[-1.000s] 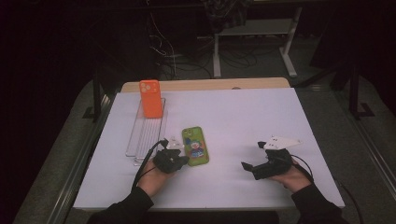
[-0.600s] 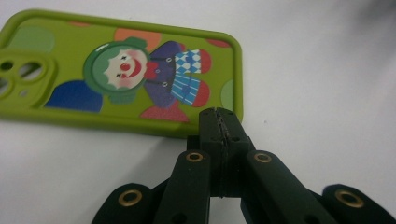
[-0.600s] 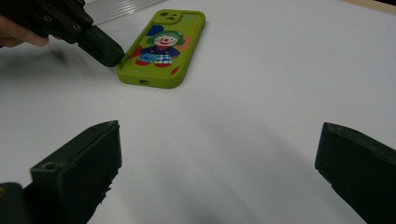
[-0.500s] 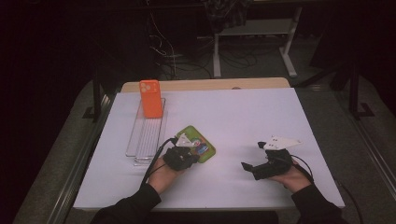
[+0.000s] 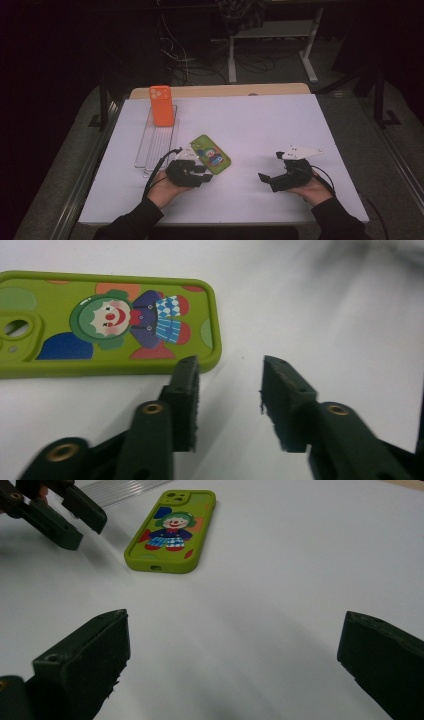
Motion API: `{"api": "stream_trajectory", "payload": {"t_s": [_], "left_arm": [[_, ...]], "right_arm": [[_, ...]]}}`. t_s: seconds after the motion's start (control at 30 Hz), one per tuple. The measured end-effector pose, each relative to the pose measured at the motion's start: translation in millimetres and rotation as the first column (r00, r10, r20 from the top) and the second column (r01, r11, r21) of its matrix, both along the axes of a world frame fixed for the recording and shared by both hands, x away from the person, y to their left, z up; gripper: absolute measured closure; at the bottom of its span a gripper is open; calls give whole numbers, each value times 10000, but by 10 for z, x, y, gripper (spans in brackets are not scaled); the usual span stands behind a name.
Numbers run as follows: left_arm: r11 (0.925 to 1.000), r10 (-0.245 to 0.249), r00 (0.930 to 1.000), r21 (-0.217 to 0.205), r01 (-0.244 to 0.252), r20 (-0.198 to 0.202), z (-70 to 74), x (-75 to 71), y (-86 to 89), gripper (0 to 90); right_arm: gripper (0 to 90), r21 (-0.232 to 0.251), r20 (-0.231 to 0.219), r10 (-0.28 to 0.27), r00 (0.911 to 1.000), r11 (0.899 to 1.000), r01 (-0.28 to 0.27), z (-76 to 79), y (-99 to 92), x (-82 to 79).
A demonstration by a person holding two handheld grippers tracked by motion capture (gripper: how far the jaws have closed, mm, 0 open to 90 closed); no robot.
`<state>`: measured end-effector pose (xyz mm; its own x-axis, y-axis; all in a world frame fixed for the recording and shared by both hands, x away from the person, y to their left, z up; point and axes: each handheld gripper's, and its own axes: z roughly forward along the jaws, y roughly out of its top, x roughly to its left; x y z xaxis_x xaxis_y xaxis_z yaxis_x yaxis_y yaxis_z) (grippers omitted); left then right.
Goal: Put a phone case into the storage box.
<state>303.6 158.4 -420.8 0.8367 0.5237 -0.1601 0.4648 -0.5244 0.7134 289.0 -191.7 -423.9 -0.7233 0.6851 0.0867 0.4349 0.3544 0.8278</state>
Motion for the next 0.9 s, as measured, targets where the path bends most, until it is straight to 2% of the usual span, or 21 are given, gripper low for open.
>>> {"api": "stream_trajectory", "payload": {"t_s": [0.13,0.27,0.5,0.57,0.6,0.77,0.8,0.9], "left_arm": [[9999,-66,10000,-90,67,72,20,-42,40,404],[9993,25,10000,-380,-22,62,43,-90,69,291],[10000,12,9993,-85,-9,384,58,-122,51,37],[10000,-10,9988,54,8,487,61,-112,67,28],[9999,112,9989,-75,-109,447,57,-113,65,18],[9996,263,9978,-88,-258,601,63,-104,73,17],[9998,183,9978,87,-189,636,70,-106,78,17],[9995,311,9970,92,-318,711,65,-113,58,0]], "right_arm": [[0,37,-198,-110,9997,9999,111,17,38,18],[0,21,-377,-83,9993,10000,84,42,105,44],[0,-119,-498,-38,9988,9999,32,85,236,108],[0,-182,-540,-44,9985,9998,34,97,274,121],[0,-182,-613,10,9981,9998,-22,103,290,131],[0,-253,-713,159,9973,9995,-177,133,431,197],[0,-282,-741,205,9970,9993,-227,139,468,212],[0,-424,-765,360,9964,9983,-393,150,582,265]]}}
